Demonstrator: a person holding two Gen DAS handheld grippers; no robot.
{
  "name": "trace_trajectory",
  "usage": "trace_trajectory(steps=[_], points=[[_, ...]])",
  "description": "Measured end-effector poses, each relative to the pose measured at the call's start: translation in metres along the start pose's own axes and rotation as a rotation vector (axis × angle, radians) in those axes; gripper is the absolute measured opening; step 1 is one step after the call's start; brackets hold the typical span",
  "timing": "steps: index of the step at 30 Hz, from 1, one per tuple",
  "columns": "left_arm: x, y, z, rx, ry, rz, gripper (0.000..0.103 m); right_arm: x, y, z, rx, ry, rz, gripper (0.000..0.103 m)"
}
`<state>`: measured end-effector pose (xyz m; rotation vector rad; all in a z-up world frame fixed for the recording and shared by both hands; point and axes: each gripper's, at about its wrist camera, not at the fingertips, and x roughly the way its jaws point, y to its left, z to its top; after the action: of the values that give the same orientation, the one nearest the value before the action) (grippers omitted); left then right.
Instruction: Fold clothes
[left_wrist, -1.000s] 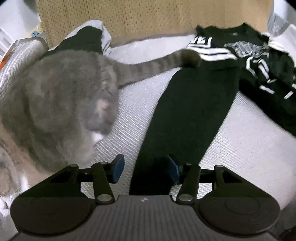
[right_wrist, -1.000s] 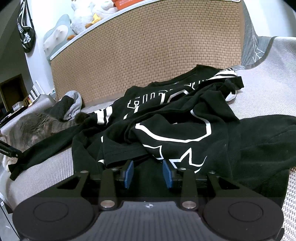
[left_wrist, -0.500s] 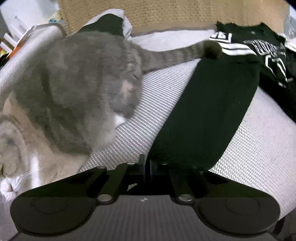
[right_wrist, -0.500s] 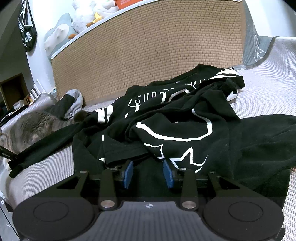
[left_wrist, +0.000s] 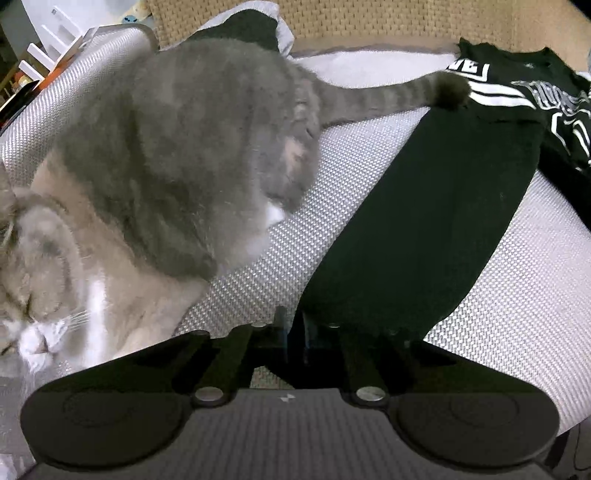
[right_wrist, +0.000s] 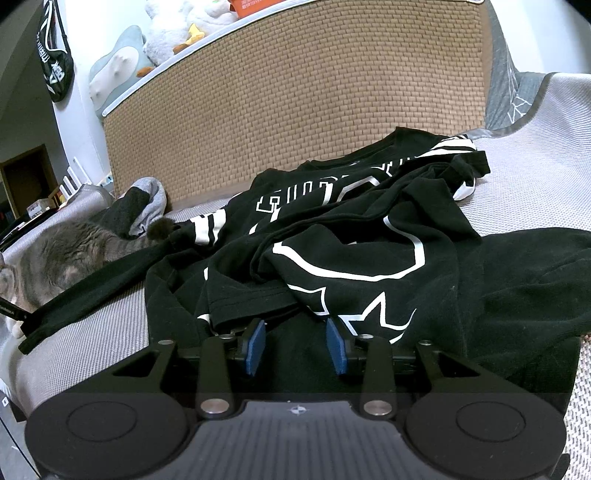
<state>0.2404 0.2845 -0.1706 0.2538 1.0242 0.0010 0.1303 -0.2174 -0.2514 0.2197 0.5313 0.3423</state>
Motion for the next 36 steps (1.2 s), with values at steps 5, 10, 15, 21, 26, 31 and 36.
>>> trace_trajectory(steps=[5,10,15,21,26,31,36], points=[[-0.011,0.002,0.0,0.026,-0.031,-0.012,0.028,0.0,0.0,0.0,0.001,0.0,0.001,0.041],[-0.029,0.006,0.003,0.033,-0.104,-0.038,0.043,0.0,0.0,0.0,0.0,0.0,0.001,0.042],[-0.05,-0.004,0.016,0.038,-0.182,-0.058,0.044,0.0,0.0,0.0,0.0,0.0,0.0,0.042],[-0.066,-0.061,0.056,0.128,-0.292,-0.1,0.05,0.0,0.0,0.0,-0.001,0.001,0.0,0.042],[-0.067,-0.134,0.087,0.199,-0.354,-0.183,0.051,-0.001,0.0,0.0,0.002,0.001,0.004,0.042],[-0.051,-0.208,0.091,0.221,-0.378,-0.24,0.051,-0.001,0.0,0.0,0.003,0.001,0.006,0.042],[-0.033,-0.256,0.084,0.181,-0.361,-0.276,0.051,-0.001,-0.001,0.0,0.005,0.0,0.007,0.042]])
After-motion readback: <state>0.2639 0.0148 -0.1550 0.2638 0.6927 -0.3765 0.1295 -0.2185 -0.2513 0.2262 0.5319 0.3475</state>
